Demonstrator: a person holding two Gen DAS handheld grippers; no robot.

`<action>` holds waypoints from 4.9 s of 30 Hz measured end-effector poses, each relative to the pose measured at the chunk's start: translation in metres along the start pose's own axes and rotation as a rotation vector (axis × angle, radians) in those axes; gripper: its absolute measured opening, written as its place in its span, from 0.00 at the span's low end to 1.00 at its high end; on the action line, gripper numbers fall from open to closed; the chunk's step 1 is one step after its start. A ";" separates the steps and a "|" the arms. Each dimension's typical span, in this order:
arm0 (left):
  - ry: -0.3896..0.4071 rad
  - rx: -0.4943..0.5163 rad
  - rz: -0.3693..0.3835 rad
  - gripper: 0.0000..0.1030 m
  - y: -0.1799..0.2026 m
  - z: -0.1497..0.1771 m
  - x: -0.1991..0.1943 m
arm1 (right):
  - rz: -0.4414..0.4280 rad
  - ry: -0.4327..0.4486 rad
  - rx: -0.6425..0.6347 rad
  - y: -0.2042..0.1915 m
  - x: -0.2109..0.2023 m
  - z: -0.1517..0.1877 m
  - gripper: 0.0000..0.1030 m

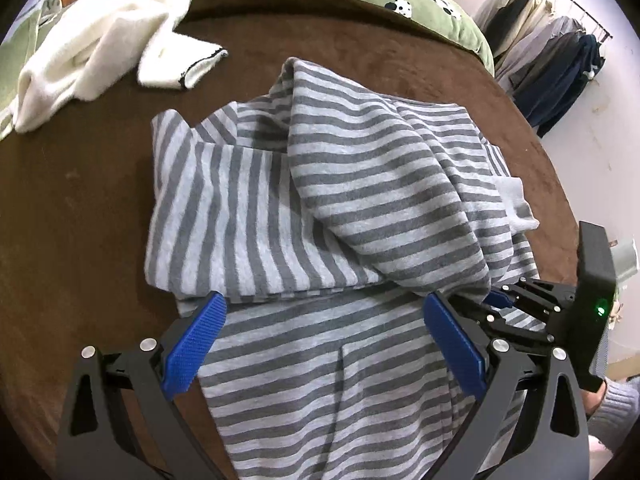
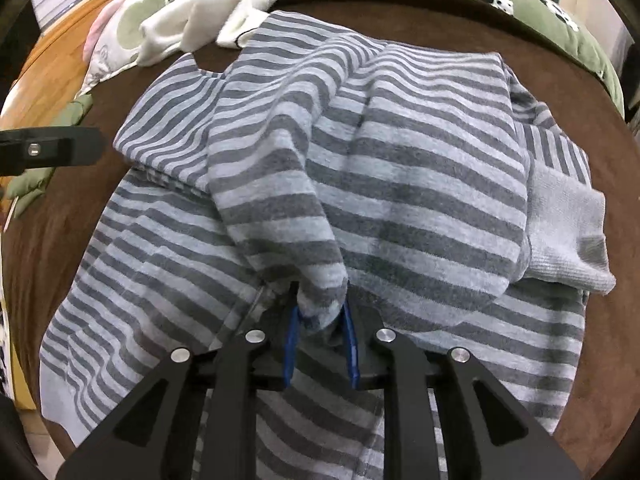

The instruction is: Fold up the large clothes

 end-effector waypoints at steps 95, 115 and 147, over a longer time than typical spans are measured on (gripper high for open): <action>-0.091 -0.199 0.127 0.94 0.013 0.229 -0.031 | 0.017 -0.046 0.498 0.071 -0.117 0.217 0.88; -0.163 -0.271 0.180 0.27 0.015 0.228 -0.020 | 0.163 -0.086 0.402 0.040 -0.106 0.200 0.17; -0.247 -0.413 0.188 0.55 0.004 0.236 -0.019 | 0.102 -0.177 0.424 0.046 -0.114 0.191 0.10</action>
Point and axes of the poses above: each gripper's, at about its wrist camera, not at the fingertips, and x roughly the way its jaws point, y to its right, z to its underside, the point moved 2 cm from there along x, roughly the way its jaws point, and after that the axes turned 8 degrees about x, right-handed, at the moved point
